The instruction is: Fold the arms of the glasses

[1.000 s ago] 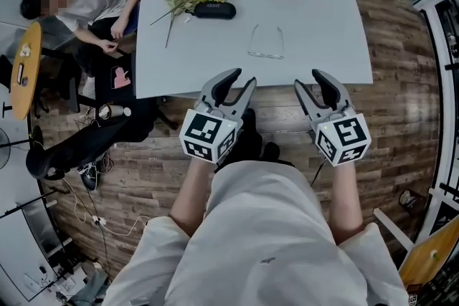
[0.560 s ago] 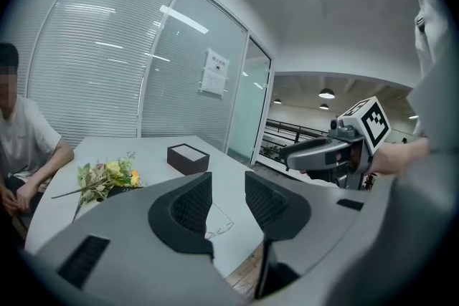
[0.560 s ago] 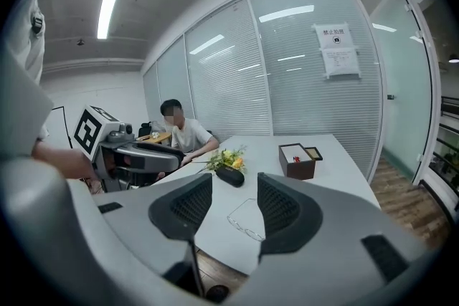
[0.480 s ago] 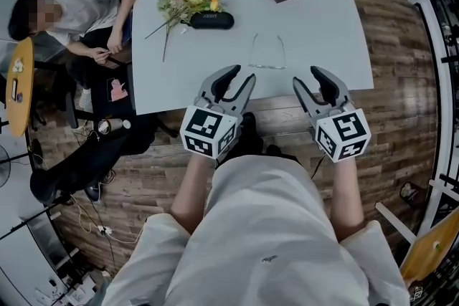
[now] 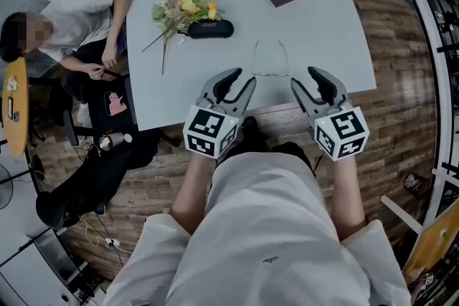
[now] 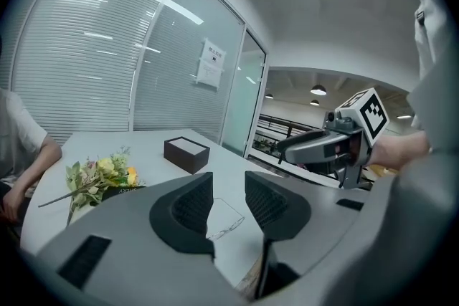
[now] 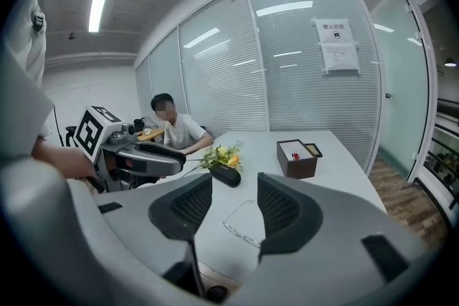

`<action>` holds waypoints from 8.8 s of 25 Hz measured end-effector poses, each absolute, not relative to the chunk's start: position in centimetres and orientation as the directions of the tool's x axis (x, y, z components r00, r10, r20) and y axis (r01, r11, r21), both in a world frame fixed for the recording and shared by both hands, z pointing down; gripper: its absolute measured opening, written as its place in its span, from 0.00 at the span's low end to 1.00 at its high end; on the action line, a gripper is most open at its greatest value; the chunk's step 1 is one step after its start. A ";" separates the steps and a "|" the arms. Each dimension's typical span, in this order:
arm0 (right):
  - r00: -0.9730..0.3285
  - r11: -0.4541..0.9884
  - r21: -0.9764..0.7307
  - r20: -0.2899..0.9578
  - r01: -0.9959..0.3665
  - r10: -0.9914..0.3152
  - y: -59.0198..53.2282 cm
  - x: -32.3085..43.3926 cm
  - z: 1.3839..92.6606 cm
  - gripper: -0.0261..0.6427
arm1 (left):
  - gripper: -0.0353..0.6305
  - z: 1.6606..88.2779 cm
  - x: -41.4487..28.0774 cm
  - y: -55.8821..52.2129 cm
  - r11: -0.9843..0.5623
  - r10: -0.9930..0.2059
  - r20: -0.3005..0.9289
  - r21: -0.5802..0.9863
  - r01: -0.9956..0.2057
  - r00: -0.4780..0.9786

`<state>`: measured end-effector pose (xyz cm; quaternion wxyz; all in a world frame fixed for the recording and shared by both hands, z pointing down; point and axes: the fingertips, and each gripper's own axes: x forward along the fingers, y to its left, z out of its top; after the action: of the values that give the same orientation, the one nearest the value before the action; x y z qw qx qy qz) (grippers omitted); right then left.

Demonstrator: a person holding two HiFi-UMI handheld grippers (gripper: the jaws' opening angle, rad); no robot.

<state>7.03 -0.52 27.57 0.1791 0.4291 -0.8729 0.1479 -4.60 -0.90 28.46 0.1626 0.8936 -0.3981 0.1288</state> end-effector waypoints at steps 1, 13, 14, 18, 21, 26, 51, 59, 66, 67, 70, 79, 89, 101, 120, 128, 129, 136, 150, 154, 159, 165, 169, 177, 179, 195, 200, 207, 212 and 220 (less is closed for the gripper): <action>-0.564 0.584 -0.106 0.443 -0.805 -0.697 -0.7 7.0 27.7 0.32 | 0.27 28.7 -4.6 -1.1 -0.636 -0.663 0.363 0.191 -0.748 0.655; -0.554 0.581 -0.112 0.487 -0.806 -0.675 -0.6 5.7 30.6 0.31 | 0.26 31.2 -4.5 -1.9 -0.666 -0.609 0.382 0.231 -0.710 0.695; -0.554 0.581 -0.113 0.492 -0.806 -0.672 -0.7 5.7 31.0 0.31 | 0.26 31.5 -4.5 -2.0 -0.667 -0.605 0.387 0.231 -0.709 0.696; -0.553 0.580 -0.121 0.504 -0.806 -0.663 -1.1 6.1 32.0 0.31 | 0.26 32.5 -4.4 -2.3 -0.669 -0.592 0.411 0.229 -0.708 0.693; -0.561 0.596 -0.113 0.512 -0.795 -0.651 -1.7 6.1 32.7 0.30 | 0.26 33.2 -4.2 -2.7 -0.669 -0.586 0.424 0.228 -0.707 0.691; -0.590 0.642 -0.098 0.520 -0.760 -0.618 -2.5 6.4 33.4 0.30 | 0.25 34.1 -3.7 -3.3 -0.673 -0.587 0.439 0.203 -0.711 0.680; -0.597 0.698 -0.099 0.612 -0.709 -0.520 -3.2 7.6 41.3 0.28 | 0.24 42.4 -3.4 -3.6 -0.659 -0.528 0.575 0.187 -0.729 0.624; -0.606 0.731 -0.098 0.638 -0.675 -0.475 -4.1 7.2 43.3 0.28 | 0.22 44.1 -3.2 -4.1 -0.675 -0.518 0.601 0.151 -0.722 0.609; -0.603 0.732 -0.105 0.652 -0.673 -0.460 -4.9 7.9 44.6 0.26 | 0.20 45.4 -1.6 -3.9 -0.748 -0.465 0.625 0.102 -0.656 0.627; -0.602 0.732 -0.106 0.654 -0.673 -0.458 -5.0 8.0 44.7 0.26 | 0.20 45.6 -1.5 -3.9 -0.761 -0.456 0.637 0.082 -0.643 0.622; -0.597 0.730 -0.114 0.665 -0.674 -0.448 -5.2 8.3 45.0 0.26 | 0.18 46.0 -1.2 -3.8 -0.796 -0.435 0.662 0.035 -0.605 0.611; -0.580 0.707 -0.136 0.688 -0.694 -0.436 -5.8 9.2 46.4 0.23 | 0.13 47.0 0.0 -3.5 -0.864 -0.391 0.704 -0.059 -0.500 0.592; -0.583 0.685 -0.170 0.689 -0.708 -0.431 -6.8 9.3 46.9 0.23 | 0.13 47.9 0.6 -3.1 -0.920 -0.336 0.757 -0.136 -0.368 0.561; -0.581 0.684 -0.173 0.692 -0.709 -0.428 -7.7 9.1 47.4 0.23 | 0.13 48.6 1.0 -3.1 -0.947 -0.293 0.783 -0.158 -0.281 0.548; -0.552 0.662 -0.194 0.738 -0.724 -0.388 -9.2 8.9 49.4 0.20 | 0.09 48.4 1.7 -2.2 -0.963 -0.266 0.789 -0.200 -0.178 0.554; -0.540 0.660 -0.190 0.752 -0.727 -0.378 -9.4 8.8 50.0 0.17 | 0.09 48.4 1.8 -1.5 -0.965 -0.262 0.785 -0.216 -0.148 0.561; -0.538 0.662 -0.188 0.754 -0.726 -0.376 -9.4 8.8 50.1 0.16 | 0.09 48.4 1.8 -1.5 -0.965 -0.261 0.785 -0.219 -0.143 0.562; -0.531 0.671 -0.180 0.765 -0.719 -0.364 -9.2 8.7 50.3 0.12 | 0.09 48.2 2.0 -0.8 -0.965 -0.252 0.782 -0.248 -0.087 0.570; -0.566 0.752 -0.188 0.774 -0.631 -0.282 -7.4 6.8 50.3 0.07 | 0.09 48.0 2.0 -0.4 -0.962 -0.252 0.770 -0.267 -0.061 0.586; -0.576 0.779 -0.194 0.779 -0.596 -0.247 -6.6 6.2 50.3 0.06 | 0.09 48.1 2.0 -0.1 -0.963 -0.244 0.771 -0.266 -0.051 0.589; -0.588 0.796 -0.212 0.781 -0.568 -0.212 -5.9 5.8 50.3 0.06 | 0.09 48.0 1.9 -0.2 -0.962 -0.241 0.769 -0.268 -0.043 0.592; -0.612 0.832 -0.242 0.778 -0.500 -0.142 -4.9 5.5 50.5 0.05 | 0.09 48.1 1.9 -0.2 -0.963 -0.233 0.772 -0.268 -0.031 0.592; -0.620 0.852 -0.260 0.779 -0.455 -0.093 -4.2 5.2 50.6 0.05 | 0.09 48.3 1.9 0.0 -0.963 -0.228 0.773 -0.267 -0.023 0.591; -0.619 0.882 -0.287 0.786 -0.374 -0.007 -2.9 4.8 50.3 0.05 | 0.09 48.4 1.9 0.5 -0.964 -0.218 0.782 -0.265 -0.006 0.584; -0.616 0.889 -0.291 0.788 -0.353 0.014 -2.6 4.7 50.3 0.05 | 0.09 48.4 1.9 0.6 -0.964 -0.215 0.783 -0.264 0.000 0.584; -0.613 0.889 -0.300 0.790 -0.345 0.028 -2.8 4.5 49.5 0.19 | 0.09 48.6 1.7 1.1 -0.965 -0.201 0.789 -0.263 0.023 0.581; -0.632 0.901 -0.301 0.774 -0.312 0.039 -2.3 4.6 48.3 0.32 | 0.09 48.5 1.9 1.1 -0.964 -0.201 0.788 -0.264 0.026 0.582; -0.560 0.940 -0.221 0.827 -0.260 0.040 -0.5 4.5 49.6 0.39 | 0.09 48.6 2.2 1.0 -0.964 -0.198 0.789 -0.263 0.030 0.582; -0.554 0.942 -0.197 0.832 -0.272 0.014 -0.4 4.5 50.2 0.34 | 0.09 48.6 2.2 1.0 -0.963 -0.203 0.789 -0.267 0.025 0.580; -0.555 0.947 -0.180 0.832 -0.266 0.002 -0.2 4.7 50.5 0.28 | 0.09 48.6 2.4 1.2 -0.961 -0.218 0.786 -0.275 0.012 0.578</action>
<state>4.66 -0.20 50.51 0.4655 0.0761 -0.8699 0.1441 2.43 1.16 48.56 -0.1260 0.8793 -0.0586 0.4555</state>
